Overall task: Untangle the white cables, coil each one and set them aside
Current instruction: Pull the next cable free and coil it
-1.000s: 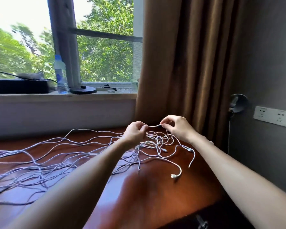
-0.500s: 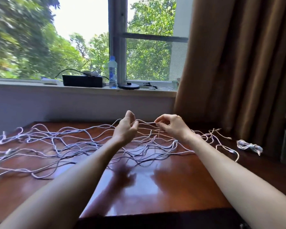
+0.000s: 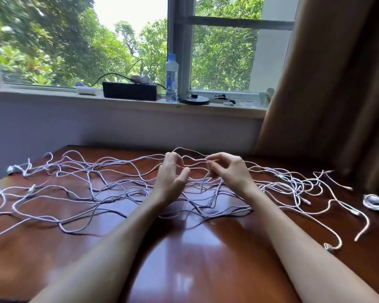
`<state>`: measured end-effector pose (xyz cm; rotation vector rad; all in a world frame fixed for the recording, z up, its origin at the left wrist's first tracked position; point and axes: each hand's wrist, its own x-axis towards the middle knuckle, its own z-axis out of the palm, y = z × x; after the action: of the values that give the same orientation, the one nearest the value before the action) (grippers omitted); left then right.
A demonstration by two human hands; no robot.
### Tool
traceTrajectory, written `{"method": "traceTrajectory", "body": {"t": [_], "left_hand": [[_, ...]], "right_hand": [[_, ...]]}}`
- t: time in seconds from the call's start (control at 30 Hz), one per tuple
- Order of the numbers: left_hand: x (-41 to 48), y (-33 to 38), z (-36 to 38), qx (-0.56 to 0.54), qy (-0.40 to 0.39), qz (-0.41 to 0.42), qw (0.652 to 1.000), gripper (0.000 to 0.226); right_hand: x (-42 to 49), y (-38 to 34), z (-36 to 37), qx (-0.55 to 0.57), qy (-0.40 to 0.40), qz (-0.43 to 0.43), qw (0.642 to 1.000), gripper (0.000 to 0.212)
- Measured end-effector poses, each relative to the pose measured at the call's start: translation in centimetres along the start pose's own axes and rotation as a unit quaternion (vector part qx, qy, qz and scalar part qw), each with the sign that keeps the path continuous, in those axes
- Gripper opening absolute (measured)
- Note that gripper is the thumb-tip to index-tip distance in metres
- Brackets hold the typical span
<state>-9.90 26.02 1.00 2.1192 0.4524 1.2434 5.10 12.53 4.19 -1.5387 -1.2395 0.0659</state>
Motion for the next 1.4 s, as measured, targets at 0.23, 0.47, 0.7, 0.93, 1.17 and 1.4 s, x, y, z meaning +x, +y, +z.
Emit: {"method": "traceTrajectory", "body": {"t": [0.23, 0.47, 0.7, 0.93, 1.17, 1.4], "left_hand": [[-0.6, -0.4, 0.0, 0.119, -0.115, 0.044, 0.985, 0.048], [-1.4, -0.3, 0.3, 0.085, -0.116, 0.033, 0.989, 0.020], [-1.5, 1.5, -0.6, -0.113, -0.093, -0.023, 0.989, 0.010], [-1.2, 1.9, -1.4, -0.176, -0.040, -0.051, 0.982, 0.019], [-0.6, 2.2, -1.6, -0.254, -0.018, -0.086, 0.963, 0.022], [-0.1, 2.6, -2.2, -0.300, 0.038, -0.101, 0.948, 0.027]], "right_hand": [[-0.3, -0.3, 0.4, 0.082, -0.007, 0.014, 0.997, 0.011], [-1.3, -0.7, 0.9, 0.087, -0.011, 0.001, 0.996, 0.015], [-2.3, -1.4, 0.7, 0.033, -0.020, -0.024, 0.999, 0.021], [-2.8, -1.6, 0.3, -0.041, -0.024, -0.045, 0.998, 0.009], [-2.4, -1.8, 0.2, -0.119, -0.018, -0.083, 0.989, 0.006], [-2.2, -1.6, 0.2, -0.166, 0.049, -0.146, 0.974, 0.009]]}}
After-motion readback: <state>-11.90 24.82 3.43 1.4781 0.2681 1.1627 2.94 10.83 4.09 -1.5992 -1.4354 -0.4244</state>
